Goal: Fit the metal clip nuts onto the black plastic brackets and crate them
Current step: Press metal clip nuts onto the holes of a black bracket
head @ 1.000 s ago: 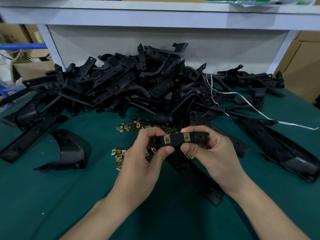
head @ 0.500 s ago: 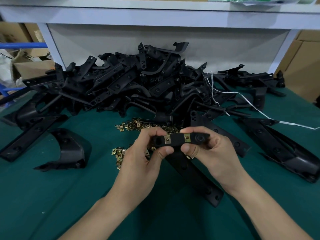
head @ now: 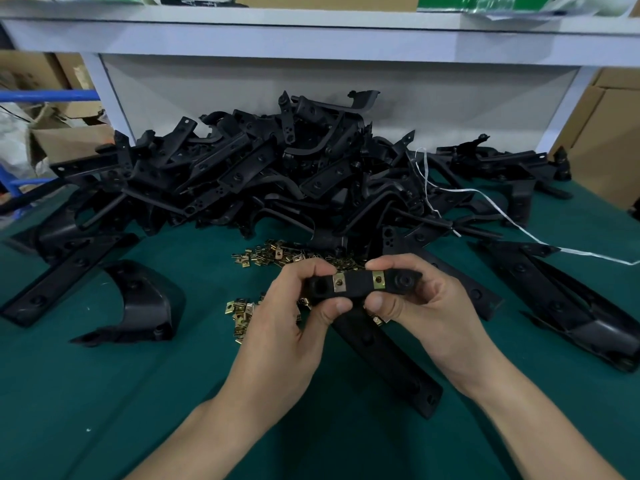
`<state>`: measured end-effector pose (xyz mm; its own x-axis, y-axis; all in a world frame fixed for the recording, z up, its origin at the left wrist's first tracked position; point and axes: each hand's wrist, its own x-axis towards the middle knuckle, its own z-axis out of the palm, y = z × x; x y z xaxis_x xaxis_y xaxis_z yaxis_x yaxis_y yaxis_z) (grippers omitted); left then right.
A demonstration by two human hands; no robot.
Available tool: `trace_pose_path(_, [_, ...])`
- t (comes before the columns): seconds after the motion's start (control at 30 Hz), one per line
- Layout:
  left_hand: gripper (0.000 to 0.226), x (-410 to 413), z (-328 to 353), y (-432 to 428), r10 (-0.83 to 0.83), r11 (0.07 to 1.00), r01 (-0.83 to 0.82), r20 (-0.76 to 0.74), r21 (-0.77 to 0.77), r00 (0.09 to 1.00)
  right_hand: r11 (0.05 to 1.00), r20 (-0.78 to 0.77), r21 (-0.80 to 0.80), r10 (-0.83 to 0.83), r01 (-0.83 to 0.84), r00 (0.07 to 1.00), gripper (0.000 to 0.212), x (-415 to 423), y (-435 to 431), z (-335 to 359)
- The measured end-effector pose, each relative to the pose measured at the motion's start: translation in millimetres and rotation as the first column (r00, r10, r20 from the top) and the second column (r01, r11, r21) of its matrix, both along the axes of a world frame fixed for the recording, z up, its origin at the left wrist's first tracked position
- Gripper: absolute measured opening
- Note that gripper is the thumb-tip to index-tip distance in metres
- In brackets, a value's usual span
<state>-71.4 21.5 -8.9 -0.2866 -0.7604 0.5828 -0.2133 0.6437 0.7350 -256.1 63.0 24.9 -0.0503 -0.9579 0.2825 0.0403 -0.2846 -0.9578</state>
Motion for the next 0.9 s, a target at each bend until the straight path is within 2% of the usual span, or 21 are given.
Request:
trace_pose_path(0.17, [0.025, -0.4, 1.9, 3.0, 0.023, 0.997, -0.022, 0.022, -0.068, 0.999, 0.999, 0.031, 0.016, 0.037, -0.038, 0.999, 0.028, -2.0, -1.8, -0.9])
trace_pose_path(0.27, [0.024, -0.4, 2.5, 3.6, 0.029, 0.996, -0.026, 0.027, -0.089, 0.999, 0.998, 0.045, 0.019, 0.061, -0.062, 0.997, 0.036, -3.2, -2.9, -2.7])
trace_pose_path(0.6, [0.024, 1.1, 0.4, 3.5, 0.039, 0.996, -0.036, 0.039, -0.084, 0.998, 0.998, 0.055, 0.002, 0.070, -0.070, 0.996, 0.031, -4.5, -3.8, -4.9])
trace_pose_path(0.8, [0.026, 0.8, 2.4, 3.3, 0.046, 0.996, -0.043, 0.034, -0.078, 0.998, 0.998, 0.030, 0.004, 0.056, -0.056, 0.998, 0.035, -6.0, -5.0, -7.1])
trace_pose_path(0.87, [0.022, -0.7, 5.3, 6.0, 0.030, 0.997, -0.031, -0.012, -0.065, 0.999, 0.997, 0.084, 0.022, 0.072, -0.074, 0.994, 0.040, -6.2, -6.7, -8.4])
trace_pose_path(0.9, [0.021, -1.4, 6.7, 7.4, 0.015, 0.998, -0.018, -0.057, -0.053, 0.998, 0.995, 0.157, 0.036, 0.082, -0.089, 0.984, 0.044, -6.4, -8.2, -9.5])
